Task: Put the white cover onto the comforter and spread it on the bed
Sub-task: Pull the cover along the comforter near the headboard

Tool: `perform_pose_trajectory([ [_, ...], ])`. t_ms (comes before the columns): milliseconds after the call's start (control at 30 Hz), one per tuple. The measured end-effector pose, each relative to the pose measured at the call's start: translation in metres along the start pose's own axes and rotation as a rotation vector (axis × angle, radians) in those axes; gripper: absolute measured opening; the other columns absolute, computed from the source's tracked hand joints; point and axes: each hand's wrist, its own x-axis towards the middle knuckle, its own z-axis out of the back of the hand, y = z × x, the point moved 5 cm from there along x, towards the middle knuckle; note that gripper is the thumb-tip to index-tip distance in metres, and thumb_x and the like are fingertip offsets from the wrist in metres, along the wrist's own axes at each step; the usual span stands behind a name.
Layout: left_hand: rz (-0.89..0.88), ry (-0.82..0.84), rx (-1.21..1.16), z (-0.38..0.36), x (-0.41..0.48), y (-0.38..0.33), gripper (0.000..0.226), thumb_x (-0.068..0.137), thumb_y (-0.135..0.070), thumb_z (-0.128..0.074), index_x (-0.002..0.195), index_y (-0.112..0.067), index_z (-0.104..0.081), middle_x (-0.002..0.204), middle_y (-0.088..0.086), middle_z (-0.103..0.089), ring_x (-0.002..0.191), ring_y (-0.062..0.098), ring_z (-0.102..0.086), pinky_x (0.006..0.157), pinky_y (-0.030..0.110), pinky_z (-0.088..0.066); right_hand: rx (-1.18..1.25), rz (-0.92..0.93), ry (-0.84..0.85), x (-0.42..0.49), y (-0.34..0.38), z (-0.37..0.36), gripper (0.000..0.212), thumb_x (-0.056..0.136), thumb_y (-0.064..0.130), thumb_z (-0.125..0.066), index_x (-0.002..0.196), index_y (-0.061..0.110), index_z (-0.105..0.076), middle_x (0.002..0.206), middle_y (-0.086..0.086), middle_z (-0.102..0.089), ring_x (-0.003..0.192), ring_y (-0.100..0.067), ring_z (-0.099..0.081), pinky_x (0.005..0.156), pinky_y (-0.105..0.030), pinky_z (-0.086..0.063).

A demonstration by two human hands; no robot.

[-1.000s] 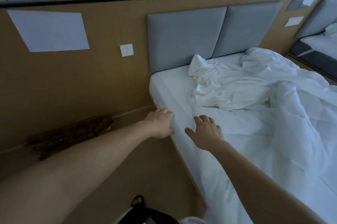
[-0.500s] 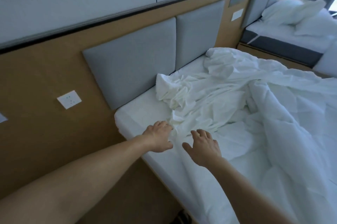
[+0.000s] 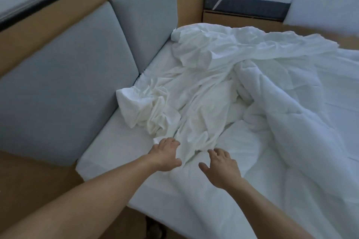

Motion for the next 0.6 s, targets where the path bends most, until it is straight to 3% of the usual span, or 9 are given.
perform_pose_trajectory([
  [300, -0.202, 0.067, 0.011, 0.003, 0.160, 0.011, 0.072, 0.095, -0.044, -0.052, 0.154, -0.017, -0.022, 0.162, 0.004, -0.018, 0.148, 0.023, -0.017, 0.119, 0.042, -0.023, 0.179, -0.302, -0.022, 0.123, -0.012, -0.023, 0.062, 0.100, 0.052, -0.041, 0.148, 0.015, -0.034, 0.153, -0.006, -0.035, 0.143, -0.026, -0.028, 0.110, -0.043, -0.032],
  [500, -0.170, 0.117, -0.132, -0.027, 0.219, 0.013, 0.070, 0.095, -0.041, -0.053, 0.154, -0.016, -0.024, 0.160, 0.003, -0.023, 0.146, 0.023, -0.024, 0.117, 0.039, -0.027, 0.533, -0.557, -0.195, 0.192, -0.045, -0.061, 0.069, 0.097, 0.044, -0.052, 0.150, 0.007, -0.028, 0.153, -0.015, -0.031, 0.139, -0.033, -0.033, 0.111, -0.041, -0.032],
  [600, -0.132, 0.153, -0.233, -0.038, 0.233, 0.022, 0.066, 0.098, -0.041, -0.050, 0.154, -0.014, -0.027, 0.159, 0.006, -0.027, 0.145, 0.024, -0.029, 0.117, 0.035, -0.028, 0.720, -0.664, -0.289, 0.211, -0.063, -0.080, 0.068, 0.095, 0.036, -0.057, 0.148, 0.006, -0.028, 0.145, -0.016, -0.042, 0.129, -0.034, -0.045, 0.104, -0.041, -0.041],
])
